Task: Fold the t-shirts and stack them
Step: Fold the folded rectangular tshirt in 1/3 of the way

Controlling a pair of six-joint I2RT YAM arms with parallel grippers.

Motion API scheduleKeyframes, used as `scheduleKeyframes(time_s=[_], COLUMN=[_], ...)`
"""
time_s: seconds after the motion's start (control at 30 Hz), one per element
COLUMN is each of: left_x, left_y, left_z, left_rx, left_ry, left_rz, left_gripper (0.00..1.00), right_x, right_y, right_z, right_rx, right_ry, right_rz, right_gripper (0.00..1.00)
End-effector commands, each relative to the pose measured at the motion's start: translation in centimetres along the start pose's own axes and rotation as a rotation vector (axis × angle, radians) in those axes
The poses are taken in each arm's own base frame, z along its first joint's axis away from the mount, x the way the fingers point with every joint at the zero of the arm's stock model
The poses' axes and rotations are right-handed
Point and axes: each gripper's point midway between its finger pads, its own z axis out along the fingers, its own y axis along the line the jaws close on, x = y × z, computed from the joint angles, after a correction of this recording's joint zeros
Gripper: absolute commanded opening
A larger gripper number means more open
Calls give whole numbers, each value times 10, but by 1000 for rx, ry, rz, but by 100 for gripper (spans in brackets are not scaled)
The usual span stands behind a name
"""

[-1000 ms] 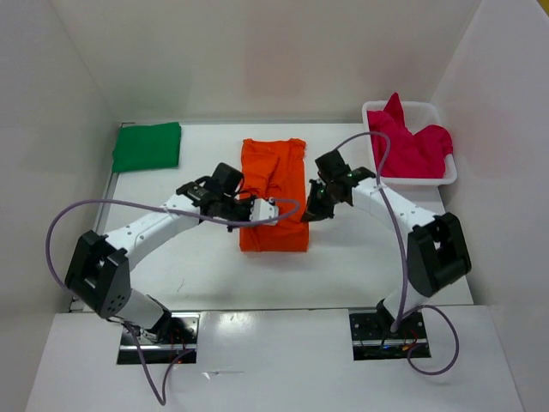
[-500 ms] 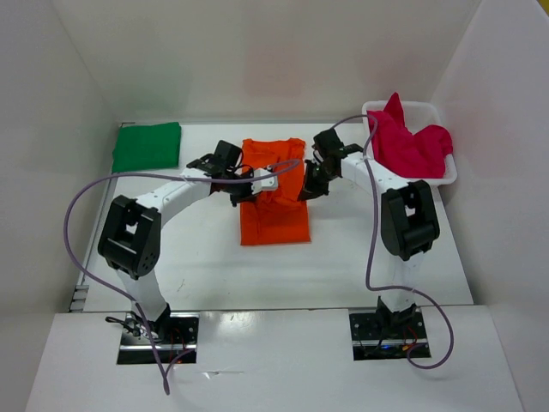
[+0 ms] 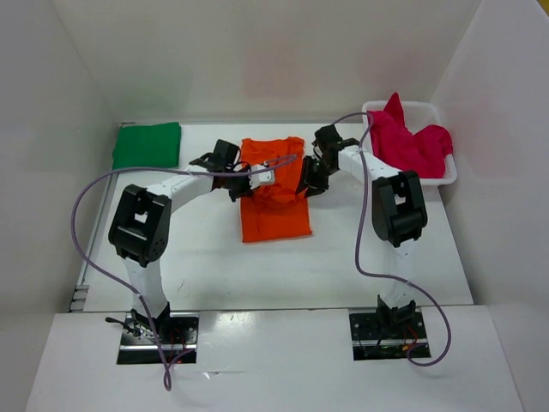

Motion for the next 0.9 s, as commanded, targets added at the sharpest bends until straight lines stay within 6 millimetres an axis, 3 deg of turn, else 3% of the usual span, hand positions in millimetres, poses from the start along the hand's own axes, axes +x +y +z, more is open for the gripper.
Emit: scheduleKeyframes(time_s=[0.0,0.1,0.17,0.27,0.33,0.47,0.57,0.67,0.77,0.87], left_x=[-3,5,7,12,11,3,-1,-5,16,26], left_y=[24,40,53,60,67,76,89,89,74,72], left_z=[7,13,10,10,3,-9,-22,-34,-34,-44], left_rx=[-57,-117,-150,-174,-204,-269,-314,-308,-262,-240], left_ry=[-28,10,24,35,32,27,31,36,111,101], left_rz=[32,33,21,-8,-28,-142,-227,-357,-496,-611], left_gripper=[13,19,28,47,53,72,78,80,82,83], right_x=[-25,-49,-66,-68,-54,-2,28,53,70,71], right_y=[-5,-3,7,9,21,18,31,54,77,81], right_z=[-2,-14,-33,-48,-58,-37,-24,-13,-5,12], right_rx=[-9,-16,-18,-15,-26,3,17,-4,-30,-22], right_ry=[-48,-128,-204,-251,-251,-162,-101,-58,-41,-43], right_rz=[-6,-13,-34,-96,-150,-236,-300,-366,-412,-387], right_gripper=[43,45,46,33,17,0,0,0,0,0])
